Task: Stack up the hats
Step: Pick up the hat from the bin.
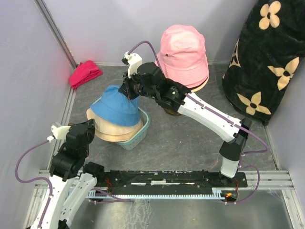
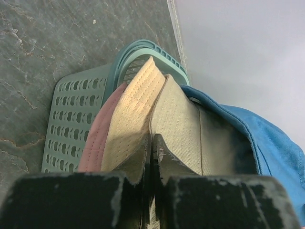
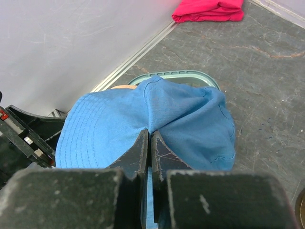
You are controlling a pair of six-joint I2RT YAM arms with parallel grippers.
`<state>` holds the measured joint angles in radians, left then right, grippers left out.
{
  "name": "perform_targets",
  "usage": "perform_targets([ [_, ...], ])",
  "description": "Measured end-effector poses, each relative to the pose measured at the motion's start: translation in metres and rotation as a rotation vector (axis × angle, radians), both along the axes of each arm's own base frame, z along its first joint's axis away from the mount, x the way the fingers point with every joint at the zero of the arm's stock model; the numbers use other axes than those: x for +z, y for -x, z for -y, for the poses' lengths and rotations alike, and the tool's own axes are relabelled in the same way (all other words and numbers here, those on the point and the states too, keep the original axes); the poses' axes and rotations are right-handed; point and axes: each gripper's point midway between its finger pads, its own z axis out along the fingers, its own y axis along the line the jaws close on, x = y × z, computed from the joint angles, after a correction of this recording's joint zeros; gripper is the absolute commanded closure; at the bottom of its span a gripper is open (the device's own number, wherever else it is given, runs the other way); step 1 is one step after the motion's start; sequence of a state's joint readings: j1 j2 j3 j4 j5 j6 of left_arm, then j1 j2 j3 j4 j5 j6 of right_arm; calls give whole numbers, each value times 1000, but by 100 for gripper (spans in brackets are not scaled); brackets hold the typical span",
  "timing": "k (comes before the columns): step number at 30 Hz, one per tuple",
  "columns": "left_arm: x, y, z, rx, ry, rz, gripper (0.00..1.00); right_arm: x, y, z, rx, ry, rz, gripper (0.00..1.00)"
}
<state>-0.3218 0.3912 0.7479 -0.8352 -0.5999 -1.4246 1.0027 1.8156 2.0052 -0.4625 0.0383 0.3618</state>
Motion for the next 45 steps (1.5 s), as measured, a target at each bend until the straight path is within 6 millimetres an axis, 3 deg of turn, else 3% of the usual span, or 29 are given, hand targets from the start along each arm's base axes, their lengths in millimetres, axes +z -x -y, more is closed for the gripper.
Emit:
perform_targets([
  [19,-7,1,-1,4,-17,-46,97,39,-18,-1,-10,-99,118,99],
  [26,-7,0,-1,4,-19,-51,96,64,-25,-1,-9,-161,195,99],
  [40,10,0,-2,10,-16,-31,59,137,-34,17,-15,-323,362,99],
  [45,25,-1,-4,21,-13,-7,54,168,-33,24,0,-392,422,99],
])
